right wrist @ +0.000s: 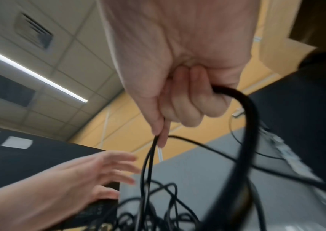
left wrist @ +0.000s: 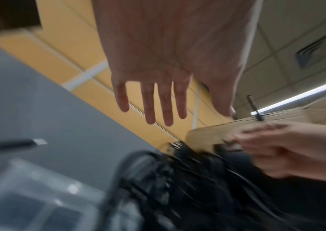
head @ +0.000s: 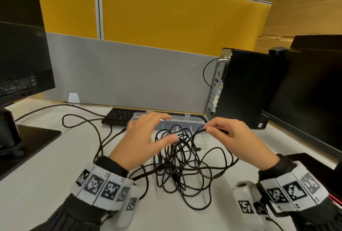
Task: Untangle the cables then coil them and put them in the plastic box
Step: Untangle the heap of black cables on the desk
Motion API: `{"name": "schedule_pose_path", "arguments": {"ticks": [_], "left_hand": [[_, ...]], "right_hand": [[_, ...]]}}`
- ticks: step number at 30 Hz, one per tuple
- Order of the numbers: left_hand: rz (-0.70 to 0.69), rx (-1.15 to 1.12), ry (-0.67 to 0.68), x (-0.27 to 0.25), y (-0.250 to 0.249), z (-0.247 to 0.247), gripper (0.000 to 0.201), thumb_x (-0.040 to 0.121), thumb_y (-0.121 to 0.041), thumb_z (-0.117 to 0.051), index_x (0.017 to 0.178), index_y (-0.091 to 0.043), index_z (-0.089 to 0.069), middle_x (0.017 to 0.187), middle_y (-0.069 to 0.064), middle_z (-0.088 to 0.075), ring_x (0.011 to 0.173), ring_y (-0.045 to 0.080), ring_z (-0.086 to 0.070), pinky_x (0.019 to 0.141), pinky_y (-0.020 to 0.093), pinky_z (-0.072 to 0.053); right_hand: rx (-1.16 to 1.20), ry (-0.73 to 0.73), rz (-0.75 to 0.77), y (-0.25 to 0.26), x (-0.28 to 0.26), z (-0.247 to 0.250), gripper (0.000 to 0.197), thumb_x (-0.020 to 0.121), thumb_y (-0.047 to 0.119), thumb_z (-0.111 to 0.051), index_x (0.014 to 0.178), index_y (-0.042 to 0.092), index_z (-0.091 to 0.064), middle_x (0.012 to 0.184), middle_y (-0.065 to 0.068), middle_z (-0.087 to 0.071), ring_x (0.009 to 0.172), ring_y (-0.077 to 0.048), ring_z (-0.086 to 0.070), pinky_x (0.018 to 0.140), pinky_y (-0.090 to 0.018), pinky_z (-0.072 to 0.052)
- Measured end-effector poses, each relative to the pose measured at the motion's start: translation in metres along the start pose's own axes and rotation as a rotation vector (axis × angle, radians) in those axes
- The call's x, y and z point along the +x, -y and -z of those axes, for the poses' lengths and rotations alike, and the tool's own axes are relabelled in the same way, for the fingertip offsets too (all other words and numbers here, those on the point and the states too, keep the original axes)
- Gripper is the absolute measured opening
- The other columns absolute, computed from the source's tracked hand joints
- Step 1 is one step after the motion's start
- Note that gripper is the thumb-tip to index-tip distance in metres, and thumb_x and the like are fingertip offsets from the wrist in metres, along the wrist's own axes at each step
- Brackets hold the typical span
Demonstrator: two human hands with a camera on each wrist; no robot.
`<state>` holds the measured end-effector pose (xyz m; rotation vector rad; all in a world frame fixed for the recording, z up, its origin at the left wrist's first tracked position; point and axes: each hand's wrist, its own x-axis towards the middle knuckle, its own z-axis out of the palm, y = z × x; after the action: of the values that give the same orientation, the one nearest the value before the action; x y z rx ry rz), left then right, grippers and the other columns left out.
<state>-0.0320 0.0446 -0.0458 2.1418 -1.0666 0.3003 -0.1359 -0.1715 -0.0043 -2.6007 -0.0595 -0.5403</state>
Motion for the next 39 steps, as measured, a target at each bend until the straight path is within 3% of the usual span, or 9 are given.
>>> {"name": "schedule_pose_path", "arguments": {"ticks": [5,12,17,21,26,28,31,35,39], "left_hand": [[-0.087,-0.054,0.267,0.007,-0.020,-0.030,0.022,0.085,-0.050,-0.057,0.105,-0.044,-0.051,0.117,-0.029,-0.048,0.113,-0.003,-0.045,0.107,0.041,-0.032],[0.057,-0.051,0.222,0.007,0.004,-0.020,0.017,0.093,-0.041,-0.046,0.089,-0.031,-0.058,0.104,-0.019,-0.052,0.098,0.002,-0.053,0.098,0.038,-0.041],[0.096,-0.008,0.166,0.007,-0.001,-0.018,0.021,0.097,-0.035,-0.040,0.078,-0.035,-0.049,0.096,-0.012,-0.054,0.089,0.002,-0.053,0.084,0.025,-0.045],[0.096,0.023,0.145,0.008,-0.004,-0.020,0.021,0.097,-0.036,-0.039,0.087,-0.028,-0.056,0.092,-0.014,-0.053,0.088,0.003,-0.053,0.081,0.024,-0.043],[0.060,0.036,0.157,0.009,-0.006,-0.022,0.022,0.097,-0.037,-0.041,0.093,-0.025,-0.059,0.093,-0.012,-0.054,0.088,0.005,-0.053,0.083,0.027,-0.044],[0.057,0.011,0.151,0.009,-0.004,-0.021,0.022,0.097,-0.036,-0.042,0.092,-0.024,-0.059,0.091,-0.012,-0.055,0.087,0.006,-0.053,0.081,0.027,-0.044],[0.069,-0.060,0.113,0.009,0.001,-0.022,0.022,0.096,-0.035,-0.042,0.088,-0.024,-0.060,0.086,-0.010,-0.056,0.081,0.005,-0.053,0.077,0.027,-0.044],[0.087,-0.106,0.118,0.009,0.007,-0.022,0.021,0.095,-0.035,-0.044,0.083,-0.028,-0.060,0.088,-0.010,-0.059,0.083,0.006,-0.055,0.078,0.028,-0.046],[0.150,-0.121,0.169,0.009,0.018,-0.018,0.019,0.095,-0.035,-0.045,0.083,-0.031,-0.060,0.098,-0.008,-0.061,0.093,0.007,-0.056,0.088,0.031,-0.046]], "right_hand": [[0.123,-0.054,0.111,0.023,-0.002,0.009,0.016,0.095,0.022,-0.049,0.093,0.023,-0.064,0.063,0.027,-0.058,0.061,0.006,-0.054,0.056,-0.007,-0.039],[1.141,-0.851,-0.232,-0.018,-0.005,0.044,0.009,0.090,0.024,-0.048,0.089,0.020,-0.056,0.058,0.008,-0.039,0.043,-0.003,-0.032,0.037,-0.016,-0.029],[0.019,-0.606,-0.259,-0.030,-0.004,0.035,0.039,0.092,0.022,-0.054,0.129,0.016,-0.044,0.111,-0.008,-0.053,0.084,-0.020,-0.057,0.068,-0.030,-0.051],[-0.758,-0.527,-0.044,-0.013,-0.004,0.007,0.062,0.075,0.028,-0.069,0.132,0.020,-0.046,0.133,-0.012,-0.045,0.125,-0.033,-0.041,0.099,-0.055,-0.030],[-0.800,-0.326,0.428,0.014,0.008,-0.038,0.029,0.070,0.037,-0.074,0.094,0.024,-0.065,0.089,0.003,-0.064,0.086,-0.021,-0.062,0.089,-0.044,-0.038],[-0.770,-0.256,0.433,0.017,0.014,-0.044,0.033,0.065,0.038,-0.079,0.091,0.023,-0.065,0.074,0.004,-0.062,0.066,-0.018,-0.062,0.066,-0.034,-0.048],[-0.752,-0.230,0.455,0.013,0.018,-0.042,0.022,0.074,0.033,-0.075,0.083,0.017,-0.063,0.058,0.004,-0.056,0.043,-0.015,-0.053,0.037,-0.021,-0.031],[-0.759,-0.289,0.472,0.008,0.013,-0.035,0.029,0.090,0.028,-0.041,0.074,0.013,-0.059,0.053,0.004,-0.051,0.034,-0.011,-0.039,0.038,-0.018,-0.018],[-0.330,-0.576,0.281,-0.004,0.011,0.000,0.026,0.096,0.025,-0.045,0.079,0.009,-0.056,0.053,0.000,-0.050,0.037,-0.011,-0.041,0.038,-0.020,-0.035]]}}
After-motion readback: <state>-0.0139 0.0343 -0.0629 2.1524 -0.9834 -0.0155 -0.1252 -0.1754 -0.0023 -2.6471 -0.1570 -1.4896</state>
